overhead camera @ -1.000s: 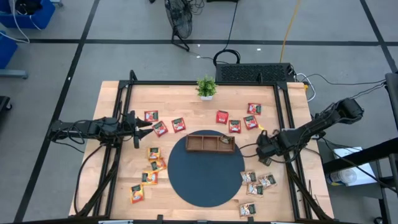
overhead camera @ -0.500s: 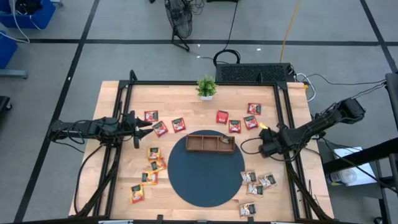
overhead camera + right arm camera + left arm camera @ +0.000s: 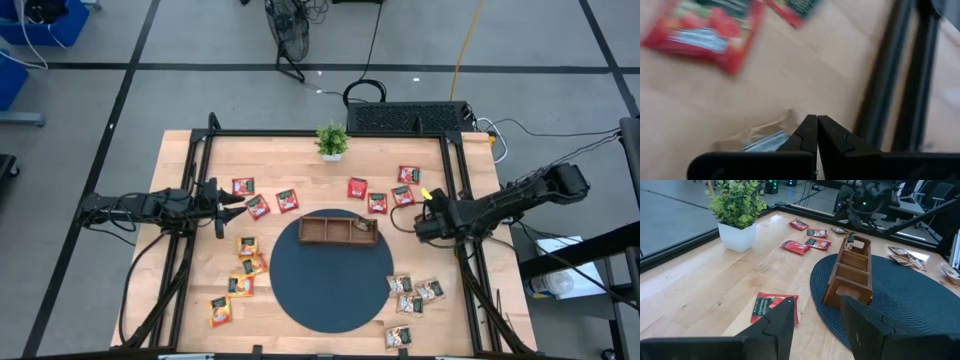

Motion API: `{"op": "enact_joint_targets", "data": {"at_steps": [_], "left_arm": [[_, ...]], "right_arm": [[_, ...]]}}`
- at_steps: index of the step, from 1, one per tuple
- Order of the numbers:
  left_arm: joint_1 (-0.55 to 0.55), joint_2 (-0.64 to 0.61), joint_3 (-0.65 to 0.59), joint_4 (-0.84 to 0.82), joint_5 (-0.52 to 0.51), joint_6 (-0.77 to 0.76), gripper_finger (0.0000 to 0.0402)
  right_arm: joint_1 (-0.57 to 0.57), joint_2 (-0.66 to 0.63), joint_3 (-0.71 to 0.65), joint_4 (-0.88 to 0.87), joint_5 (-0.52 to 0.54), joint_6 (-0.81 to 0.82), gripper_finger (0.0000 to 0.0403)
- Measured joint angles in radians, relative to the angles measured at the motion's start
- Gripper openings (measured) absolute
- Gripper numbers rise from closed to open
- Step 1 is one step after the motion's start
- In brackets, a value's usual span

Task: Pick & Place Tea
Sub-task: Put the brown tea bag into the right slot of the wooden organizer

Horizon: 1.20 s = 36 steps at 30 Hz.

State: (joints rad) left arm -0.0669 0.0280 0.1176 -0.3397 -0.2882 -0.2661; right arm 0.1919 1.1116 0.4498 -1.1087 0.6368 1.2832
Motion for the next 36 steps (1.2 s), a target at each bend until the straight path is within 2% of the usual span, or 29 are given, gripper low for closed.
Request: {"op": "enact_joint_targets", "data": {"at_steps": [3, 7, 12, 17, 24, 28, 30, 32, 36], "left_arm": [[0.000, 0.000, 0.000, 0.000, 0.000, 0.000, 0.0161], [0.000, 0.000, 0.000, 0.000, 0.000, 0.000, 0.0161], [0.000, 0.000, 0.000, 0.000, 0.000, 0.000, 0.0161], [0.000, 0.000, 0.000, 0.000, 0.000, 0.000, 0.0161], [0.000, 0.000, 0.000, 0.000, 0.000, 0.000, 0.0161], [0.000, 0.000, 0.000, 0.000, 0.000, 0.000, 0.0161], [0.000, 0.000, 0.000, 0.000, 0.000, 0.000, 0.0161], [0.000, 0.000, 0.000, 0.000, 0.000, 0.000, 0.0161], [0.000, 0.000, 0.000, 0.000, 0.000, 0.000, 0.0161]], "right_arm": [[-0.059, 0.023, -0.030, 0.040, -0.025, -0.056, 0.0000], [-0.109, 0.041, -0.069, 0.245, -0.097, -0.207, 0.0000], [-0.118, 0.042, -0.082, 0.465, -0.087, -0.384, 0.0000], [-0.118, 0.018, -0.076, 0.577, -0.167, -0.495, 0.0000], [-0.100, -0.029, -0.077, 0.773, -0.496, -0.662, 0.0000], [-0.073, -0.040, -0.080, 0.840, -0.755, -0.668, 0.0000], [-0.053, -0.040, -0.080, 0.851, -0.834, -0.661, 0.0000], [-0.031, -0.040, -0.080, 0.850, -0.824, -0.658, 0.0000], [-0.007, -0.059, -0.080, 0.887, -0.672, -0.642, 0.0000]]}}
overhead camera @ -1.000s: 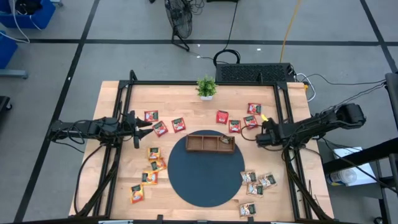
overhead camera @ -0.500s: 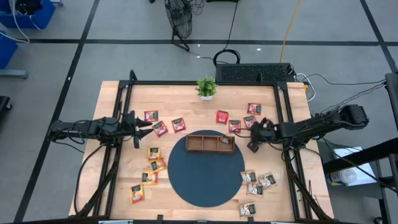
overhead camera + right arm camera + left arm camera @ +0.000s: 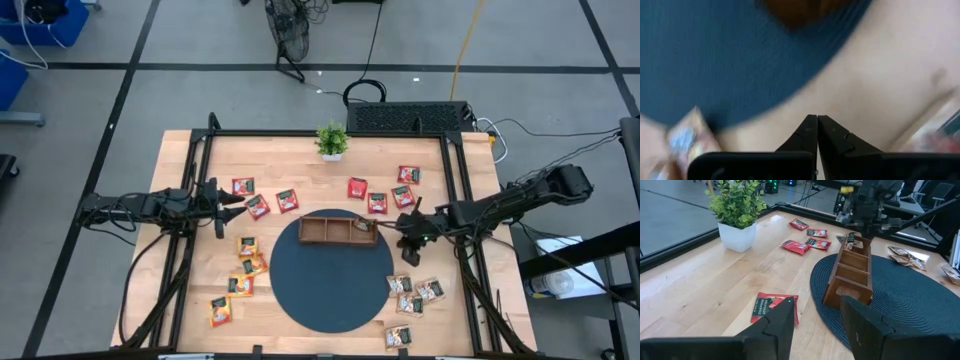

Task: Pick & Place Tea
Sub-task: Put the brown tea bag into the right slot of the wooden organizer

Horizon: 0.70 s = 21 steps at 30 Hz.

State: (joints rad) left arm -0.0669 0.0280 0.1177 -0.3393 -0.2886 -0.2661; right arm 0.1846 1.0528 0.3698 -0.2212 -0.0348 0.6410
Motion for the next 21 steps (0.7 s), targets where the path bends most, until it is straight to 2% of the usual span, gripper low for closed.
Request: {"op": "enact_joint_targets", "data": {"at_steps": [2, 4, 7, 10, 15, 18, 21], "left_arm": [[0.000, 0.000, 0.000, 0.000, 0.000, 0.000, 0.0161], [0.000, 0.000, 0.000, 0.000, 0.000, 0.000, 0.0161], [0.000, 0.000, 0.000, 0.000, 0.000, 0.000, 0.0161], [0.000, 0.000, 0.000, 0.000, 0.000, 0.000, 0.0161], [0.000, 0.000, 0.000, 0.000, 0.000, 0.000, 0.0161], [0.000, 0.000, 0.000, 0.000, 0.000, 0.000, 0.0161], [0.000, 0.000, 0.000, 0.000, 0.000, 0.000, 0.0161]], "right_arm": [[0.010, -0.005, -0.011, 0.073, 0.056, -0.016, 0.0001], [0.025, -0.002, -0.041, 0.215, 0.043, -0.038, 0.0009], [0.034, 0.015, -0.111, 0.553, -0.071, -0.042, 0.0041], [0.034, 0.023, -0.180, 0.916, -0.141, -0.062, 0.0084], [0.038, 0.023, -0.269, 1.359, -0.249, -0.136, 0.0145], [0.060, 0.020, -0.264, 1.458, -0.253, -0.159, 0.0175], [0.081, 0.016, -0.184, 1.353, -0.253, -0.203, 0.0201]]}}
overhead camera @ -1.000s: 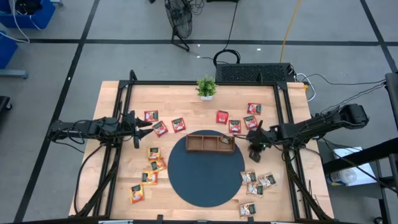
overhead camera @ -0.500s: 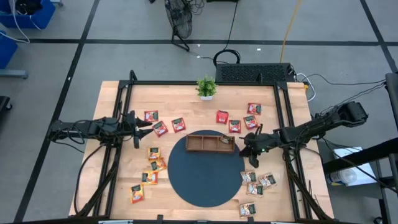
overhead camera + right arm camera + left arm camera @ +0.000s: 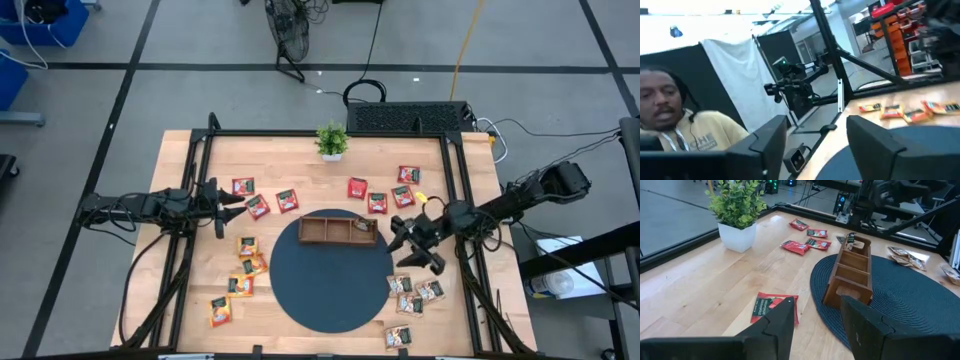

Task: Pick & Place Tea
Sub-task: Put the brown tea bag into the right slot of the wooden organizer

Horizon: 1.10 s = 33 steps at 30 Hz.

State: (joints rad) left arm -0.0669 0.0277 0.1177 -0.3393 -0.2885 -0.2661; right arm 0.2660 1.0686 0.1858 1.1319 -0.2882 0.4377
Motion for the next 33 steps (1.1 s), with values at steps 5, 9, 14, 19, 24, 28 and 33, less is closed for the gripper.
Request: {"op": "enact_joint_targets", "data": {"at_steps": [5, 9, 14, 19, 24, 28, 33], "left_arm": [[0.000, 0.000, 0.000, 0.000, 0.000, 0.000, 0.0161], [0.000, 0.000, 0.000, 0.000, 0.000, 0.000, 0.0161], [0.000, 0.000, 0.000, 0.000, 0.000, 0.000, 0.0161], [0.000, 0.000, 0.000, 0.000, 0.000, 0.000, 0.0161], [0.000, 0.000, 0.000, 0.000, 0.000, 0.000, 0.0161], [0.000, 0.000, 0.000, 0.000, 0.000, 0.000, 0.0161], [0.000, 0.000, 0.000, 0.000, 0.000, 0.000, 0.0161]], "right_arm": [[0.023, -0.007, 0.283, -0.798, 0.096, -0.153, 0.0225], [0.032, 0.047, 0.548, -1.595, 0.458, -0.119, 0.0228], [-0.009, 0.071, 0.629, -2.030, 0.558, 0.252, 0.0225], [-0.037, 0.071, 0.560, -2.020, 0.454, 0.352, 0.0234], [-0.065, 0.071, 0.458, -1.994, 0.444, 0.395, 0.0242], [-0.092, 0.071, 0.359, -1.879, 0.442, 0.413, 0.0244], [-0.119, 0.065, 0.247, -1.709, 0.439, 0.415, 0.0245]]}}
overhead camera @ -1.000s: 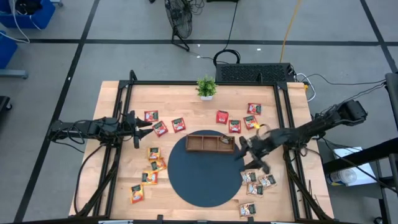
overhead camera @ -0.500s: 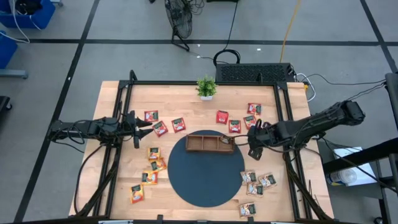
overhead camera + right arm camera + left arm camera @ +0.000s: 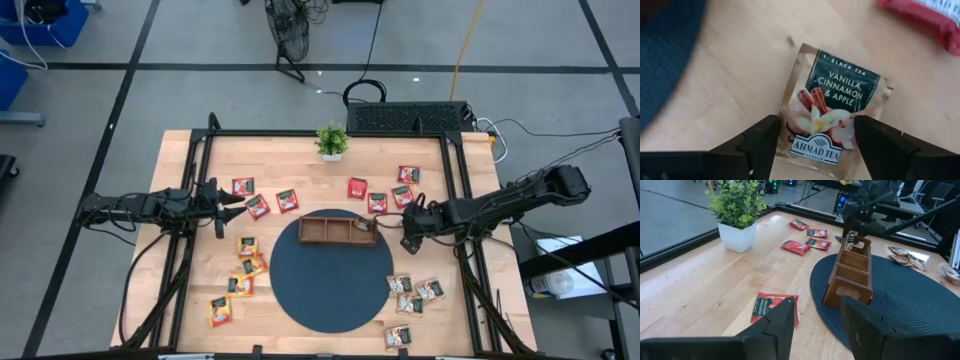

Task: Pick & Place Tea
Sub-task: Put the brown tea bag into the right slot of the wooden organizer

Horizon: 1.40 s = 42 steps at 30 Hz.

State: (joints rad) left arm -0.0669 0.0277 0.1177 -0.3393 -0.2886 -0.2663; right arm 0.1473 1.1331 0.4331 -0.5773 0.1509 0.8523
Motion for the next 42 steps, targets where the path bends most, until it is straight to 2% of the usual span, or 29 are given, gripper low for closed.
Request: {"op": "enact_joint_targets", "data": {"at_steps": [6, 11, 18, 27, 33, 37, 42], "left_arm": [[0.000, 0.000, 0.000, 0.000, 0.000, 0.000, 0.0161], [0.000, 0.000, 0.000, 0.000, 0.000, 0.000, 0.0161], [0.000, 0.000, 0.000, 0.000, 0.000, 0.000, 0.0161], [0.000, 0.000, 0.000, 0.000, 0.000, 0.000, 0.0161], [0.000, 0.000, 0.000, 0.000, 0.000, 0.000, 0.0161], [0.000, 0.000, 0.000, 0.000, 0.000, 0.000, 0.0161], [0.000, 0.000, 0.000, 0.000, 0.000, 0.000, 0.0161]], "right_arm": [[-0.012, 0.004, -0.067, 0.033, -0.038, 0.071, 0.0238], [-0.011, 0.004, -0.083, -0.006, -0.059, 0.103, 0.0208], [-0.011, 0.004, -0.083, -0.032, -0.069, 0.102, 0.0135], [-0.008, -0.045, -0.087, 0.032, -0.095, -0.006, 0.0017], [0.039, -0.175, -0.067, 0.139, -0.094, -0.039, 0.0017], [0.112, -0.267, -0.040, 0.277, -0.012, -0.070, 0.0008], [0.219, -0.274, -0.040, 0.552, 0.185, -0.225, 0.0008]]}}
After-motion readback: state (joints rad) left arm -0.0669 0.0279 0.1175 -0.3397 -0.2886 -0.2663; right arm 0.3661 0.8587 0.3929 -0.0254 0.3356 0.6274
